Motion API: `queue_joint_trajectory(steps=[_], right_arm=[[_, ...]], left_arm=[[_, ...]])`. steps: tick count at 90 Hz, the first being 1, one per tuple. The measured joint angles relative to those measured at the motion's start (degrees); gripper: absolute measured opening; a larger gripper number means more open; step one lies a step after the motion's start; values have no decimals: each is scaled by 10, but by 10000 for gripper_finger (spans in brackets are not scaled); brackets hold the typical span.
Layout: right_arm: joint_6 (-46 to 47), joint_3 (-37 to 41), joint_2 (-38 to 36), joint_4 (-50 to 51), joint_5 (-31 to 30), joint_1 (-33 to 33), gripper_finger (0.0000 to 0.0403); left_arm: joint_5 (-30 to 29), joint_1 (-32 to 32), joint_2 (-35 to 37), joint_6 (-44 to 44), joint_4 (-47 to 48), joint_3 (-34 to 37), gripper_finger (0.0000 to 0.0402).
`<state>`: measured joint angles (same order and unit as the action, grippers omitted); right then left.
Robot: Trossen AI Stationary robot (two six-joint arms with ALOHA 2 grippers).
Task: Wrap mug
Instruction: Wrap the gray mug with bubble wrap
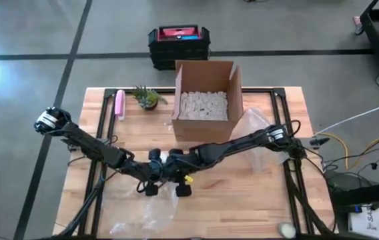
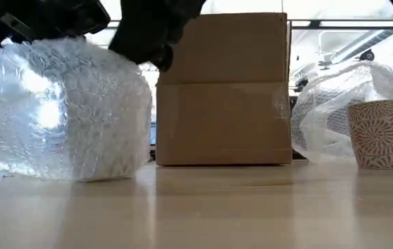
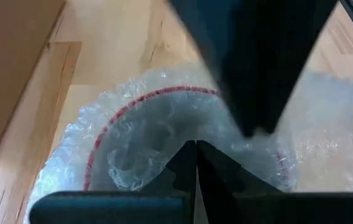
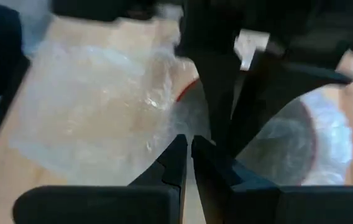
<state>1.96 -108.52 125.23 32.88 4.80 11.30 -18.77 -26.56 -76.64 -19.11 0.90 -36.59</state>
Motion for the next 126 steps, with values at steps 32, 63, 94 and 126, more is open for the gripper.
queue_joint_trajectory(steps=[32, 63, 94, 126], right_arm=[[3, -1, 4, 12, -4, -4, 14], [-14, -25, -2, 32, -27, -7, 14], [-44, -60, -3, 50, -81, -23, 14], [-34, -42, 32, 32, -48, -32, 14]], left_arm=[[25, 0, 87, 0, 38, -19, 0], [61, 2, 36, 6, 33, -4, 0], [58, 3, 17, 6, 16, -4, 0], [59, 2, 35, 6, 35, -2, 0]])
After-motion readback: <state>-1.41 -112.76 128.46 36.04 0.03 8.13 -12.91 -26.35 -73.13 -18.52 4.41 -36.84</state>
